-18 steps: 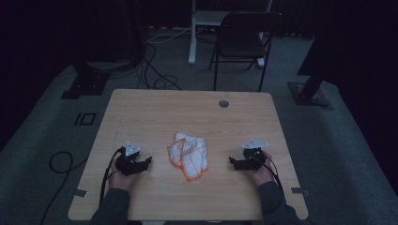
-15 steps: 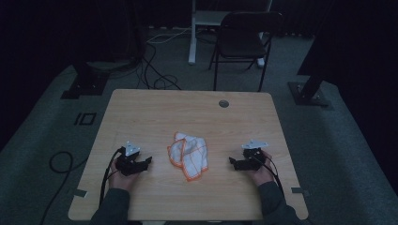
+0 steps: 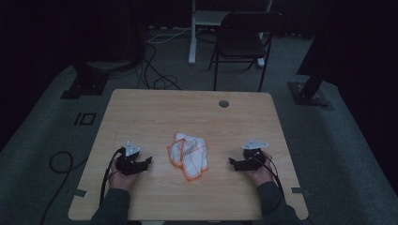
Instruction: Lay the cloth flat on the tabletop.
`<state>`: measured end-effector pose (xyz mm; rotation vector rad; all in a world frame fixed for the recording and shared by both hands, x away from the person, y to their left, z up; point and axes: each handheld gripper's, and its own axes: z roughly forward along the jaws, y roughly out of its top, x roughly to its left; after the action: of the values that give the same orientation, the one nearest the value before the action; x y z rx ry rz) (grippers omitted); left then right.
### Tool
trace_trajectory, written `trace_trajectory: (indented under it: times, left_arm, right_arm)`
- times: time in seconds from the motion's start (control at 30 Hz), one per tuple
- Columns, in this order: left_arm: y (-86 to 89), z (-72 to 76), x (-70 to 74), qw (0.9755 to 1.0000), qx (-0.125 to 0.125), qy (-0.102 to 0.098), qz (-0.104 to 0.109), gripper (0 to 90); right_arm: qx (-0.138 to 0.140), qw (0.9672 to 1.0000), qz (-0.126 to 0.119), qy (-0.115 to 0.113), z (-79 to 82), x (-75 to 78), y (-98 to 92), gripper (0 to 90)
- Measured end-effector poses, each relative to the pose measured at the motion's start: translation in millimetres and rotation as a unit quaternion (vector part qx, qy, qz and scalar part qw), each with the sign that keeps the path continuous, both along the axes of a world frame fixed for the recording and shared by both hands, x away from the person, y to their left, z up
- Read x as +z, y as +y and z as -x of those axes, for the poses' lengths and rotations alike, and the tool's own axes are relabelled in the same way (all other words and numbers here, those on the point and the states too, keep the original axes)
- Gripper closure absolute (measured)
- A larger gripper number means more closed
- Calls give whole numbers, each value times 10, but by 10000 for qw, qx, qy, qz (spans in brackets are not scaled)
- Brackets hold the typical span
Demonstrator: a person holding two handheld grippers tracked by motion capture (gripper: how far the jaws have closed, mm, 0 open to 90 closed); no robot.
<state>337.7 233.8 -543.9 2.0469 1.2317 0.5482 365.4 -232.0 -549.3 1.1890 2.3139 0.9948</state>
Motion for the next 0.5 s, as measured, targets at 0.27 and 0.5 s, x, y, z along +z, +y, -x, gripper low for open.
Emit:
trace_trajectory:
  times: [0.27,0.5]
  left_arm:
    - [-5,10,7,10000,-41,4,-5,412]
    - [-13,16,13,10000,-82,12,-7,454]
  right_arm:
    - [-52,10000,2,24,36,24,-6,228]
    - [-25,10000,18,7,61,38,13,300]
